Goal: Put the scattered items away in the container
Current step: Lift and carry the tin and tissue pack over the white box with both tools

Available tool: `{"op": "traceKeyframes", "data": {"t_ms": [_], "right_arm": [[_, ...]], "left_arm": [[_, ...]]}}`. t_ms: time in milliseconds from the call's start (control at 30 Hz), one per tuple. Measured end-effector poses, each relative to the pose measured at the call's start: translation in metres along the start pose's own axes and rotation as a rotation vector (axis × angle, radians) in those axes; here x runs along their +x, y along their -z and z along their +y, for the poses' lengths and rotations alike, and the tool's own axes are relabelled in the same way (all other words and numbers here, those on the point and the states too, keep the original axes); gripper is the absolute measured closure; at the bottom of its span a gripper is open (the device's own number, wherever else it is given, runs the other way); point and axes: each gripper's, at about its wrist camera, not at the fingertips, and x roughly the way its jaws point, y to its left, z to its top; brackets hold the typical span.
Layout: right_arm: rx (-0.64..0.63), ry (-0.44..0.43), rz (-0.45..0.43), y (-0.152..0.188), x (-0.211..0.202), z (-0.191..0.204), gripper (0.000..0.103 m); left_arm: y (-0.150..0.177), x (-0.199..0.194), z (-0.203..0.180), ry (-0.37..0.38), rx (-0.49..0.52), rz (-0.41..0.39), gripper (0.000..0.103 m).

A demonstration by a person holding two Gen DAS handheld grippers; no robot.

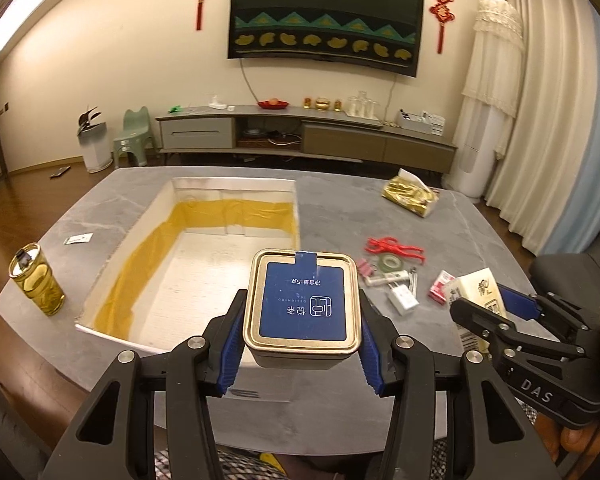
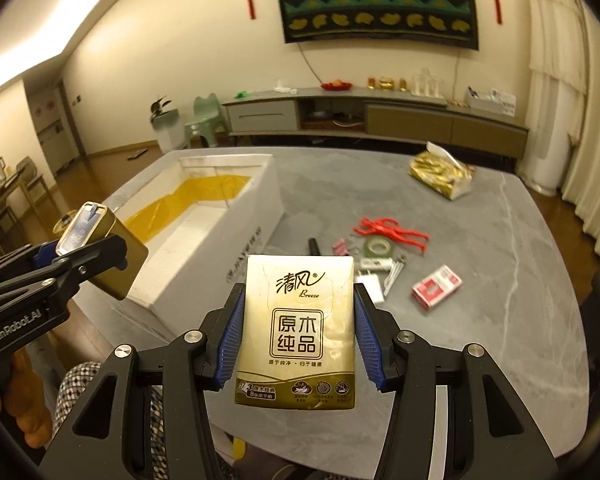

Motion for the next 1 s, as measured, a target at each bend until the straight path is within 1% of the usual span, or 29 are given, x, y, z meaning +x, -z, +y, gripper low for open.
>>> {"op": "traceKeyframes", "data": {"t_ms": [567, 800, 1000], "right_arm": [[-0.169, -0.065, -0.023, -0.046, 0.023, 0.068, 0.049], [-0.216, -0.082, -0.021, -0.058, 0.036, 0.083, 0.049], [-0.244, -0.103, -0.008, -0.068, 0.051, 0.092, 0.049]], "left_arm": [[-0.02, 0.014, 0.057, -0.093, -0.053, 0.002, 0.052], [-0.024, 0.025, 0.074, -0.121, -0.067, 0.022, 0.052], [-0.028, 0.039, 0.083, -0.125, -0.067, 0.046, 0.052]]}}
